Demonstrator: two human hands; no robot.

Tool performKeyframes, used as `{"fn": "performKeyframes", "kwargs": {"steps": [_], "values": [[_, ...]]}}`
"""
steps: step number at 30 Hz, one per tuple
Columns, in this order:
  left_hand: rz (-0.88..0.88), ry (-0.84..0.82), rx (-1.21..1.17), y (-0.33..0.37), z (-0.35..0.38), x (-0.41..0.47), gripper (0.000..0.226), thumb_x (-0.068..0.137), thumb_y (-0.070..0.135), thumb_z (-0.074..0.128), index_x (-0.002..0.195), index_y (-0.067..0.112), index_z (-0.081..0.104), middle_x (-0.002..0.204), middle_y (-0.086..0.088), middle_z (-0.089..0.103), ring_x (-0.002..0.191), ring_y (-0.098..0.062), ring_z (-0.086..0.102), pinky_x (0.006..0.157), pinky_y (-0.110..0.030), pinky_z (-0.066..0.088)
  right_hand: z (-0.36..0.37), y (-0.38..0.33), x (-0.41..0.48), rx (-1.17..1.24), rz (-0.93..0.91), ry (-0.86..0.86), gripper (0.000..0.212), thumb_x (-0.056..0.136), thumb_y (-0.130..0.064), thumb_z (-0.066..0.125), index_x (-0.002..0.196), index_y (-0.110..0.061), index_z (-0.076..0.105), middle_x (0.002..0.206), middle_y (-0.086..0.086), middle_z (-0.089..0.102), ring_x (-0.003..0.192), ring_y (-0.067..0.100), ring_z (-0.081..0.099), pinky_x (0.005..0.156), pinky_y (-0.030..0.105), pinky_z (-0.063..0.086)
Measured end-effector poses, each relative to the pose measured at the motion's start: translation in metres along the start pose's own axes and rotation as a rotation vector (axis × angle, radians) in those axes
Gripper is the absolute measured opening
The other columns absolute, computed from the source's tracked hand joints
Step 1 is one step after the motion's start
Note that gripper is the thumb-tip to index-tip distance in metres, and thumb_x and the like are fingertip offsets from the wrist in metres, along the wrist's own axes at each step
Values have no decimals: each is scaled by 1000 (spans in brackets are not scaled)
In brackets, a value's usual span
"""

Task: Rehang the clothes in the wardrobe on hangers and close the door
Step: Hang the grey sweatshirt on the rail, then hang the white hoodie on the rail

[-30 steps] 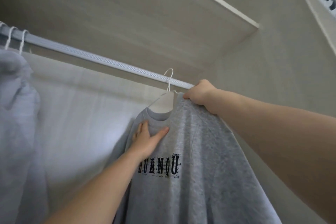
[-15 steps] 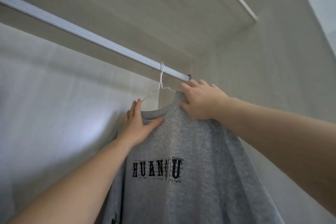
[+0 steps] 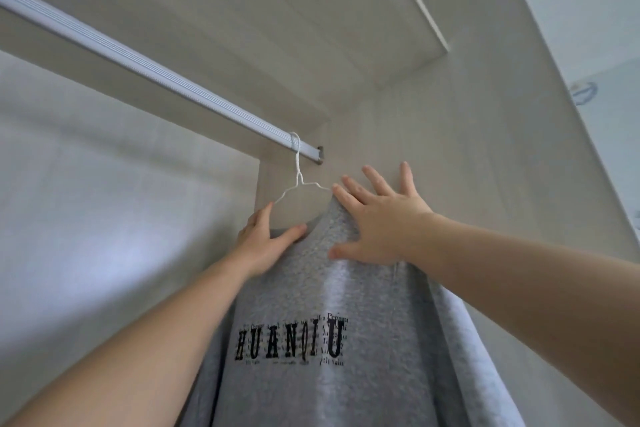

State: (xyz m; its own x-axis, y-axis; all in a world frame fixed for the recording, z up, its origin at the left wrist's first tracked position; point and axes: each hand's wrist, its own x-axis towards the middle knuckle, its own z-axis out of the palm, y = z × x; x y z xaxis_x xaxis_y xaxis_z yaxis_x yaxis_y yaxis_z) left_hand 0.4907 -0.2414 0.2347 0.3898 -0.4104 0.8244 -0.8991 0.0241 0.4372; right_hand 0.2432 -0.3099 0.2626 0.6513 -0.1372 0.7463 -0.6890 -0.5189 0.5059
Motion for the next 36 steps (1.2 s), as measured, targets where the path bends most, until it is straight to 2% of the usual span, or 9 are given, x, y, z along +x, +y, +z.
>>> {"fn": "performKeyframes", "kwargs": {"steps": [4, 8, 13, 17, 20, 24, 29, 33, 36], "values": [[-16, -65, -14, 6, 38, 10, 122, 65, 92, 49, 159, 28, 6, 166, 1, 10, 151, -25, 19, 121, -45, 20, 17, 12, -2, -61, -1, 24, 112, 72, -93, 16, 157, -23, -7, 166, -4, -6, 151, 25, -17, 108, 68, -18], [-16, 4, -32, 6, 70, 10, 137, 48, 107, 26, 158, 32, -4, 166, 8, 0, 153, -23, 2, 123, -50, 11, 28, 14, 1, -148, -12, 51, 118, 68, -96, 12, 157, -21, -7, 166, -3, -7, 150, 24, -17, 107, 67, -19], [2, 94, -74, -1, 88, 8, 131, 50, 108, 18, 157, 36, -8, 166, 9, -8, 152, -21, -10, 121, -56, 5, 34, 12, 0, -212, -22, 95, 117, 69, -96, 13, 157, -21, -7, 166, -2, -5, 151, 25, -14, 106, 70, -17], [-28, 48, -60, 1, 75, 8, 133, 49, 107, 24, 157, 36, -6, 167, 8, -5, 153, -21, -7, 123, -53, 5, 31, 11, -1, -211, -21, 87, 113, 73, -92, 16, 157, -21, -6, 166, -2, -4, 151, 25, -12, 107, 69, -16], [-54, 25, 8, 8, 66, -4, 121, 57, 102, 25, 157, 40, -3, 167, 11, -4, 153, -20, -8, 122, -57, 5, 27, 11, -12, -136, -20, 97, 105, 78, -85, 23, 158, -21, -1, 166, -1, 0, 152, 23, -8, 111, 66, -14], [80, 41, 149, 27, 60, -45, 105, 68, 99, 15, 155, 44, -5, 166, 16, -7, 153, -22, -13, 122, -53, -1, 20, 15, -49, -51, -2, 90, 95, 84, -79, 25, 157, -24, 4, 166, -2, 3, 152, 22, -4, 114, 64, -12], [276, 133, 178, 67, 71, -124, 89, 82, 81, 21, 157, 39, 1, 168, 6, -1, 153, -24, -7, 122, -53, 3, 14, 28, -134, -10, 70, 112, 95, 79, -79, 19, 157, -25, 10, 165, -1, 10, 152, 20, 3, 116, 61, -10], [415, 67, 185, 98, 97, -202, 83, 88, 75, 26, 158, 37, 3, 168, 9, -5, 153, -22, -8, 121, -56, 6, 15, 34, -220, 7, 126, 117, 89, 82, -75, 24, 156, -25, 19, 164, 2, 19, 152, 23, 11, 116, 62, -9], [481, -7, 151, 120, 125, -265, 82, 90, 74, 31, 158, 39, 1, 167, 12, -10, 153, -20, -11, 121, -56, 5, 22, 40, -291, -4, 147, 141, 82, 83, -67, 40, 151, -20, 35, 160, 3, 29, 150, 26, 19, 116, 65, -4]]}}
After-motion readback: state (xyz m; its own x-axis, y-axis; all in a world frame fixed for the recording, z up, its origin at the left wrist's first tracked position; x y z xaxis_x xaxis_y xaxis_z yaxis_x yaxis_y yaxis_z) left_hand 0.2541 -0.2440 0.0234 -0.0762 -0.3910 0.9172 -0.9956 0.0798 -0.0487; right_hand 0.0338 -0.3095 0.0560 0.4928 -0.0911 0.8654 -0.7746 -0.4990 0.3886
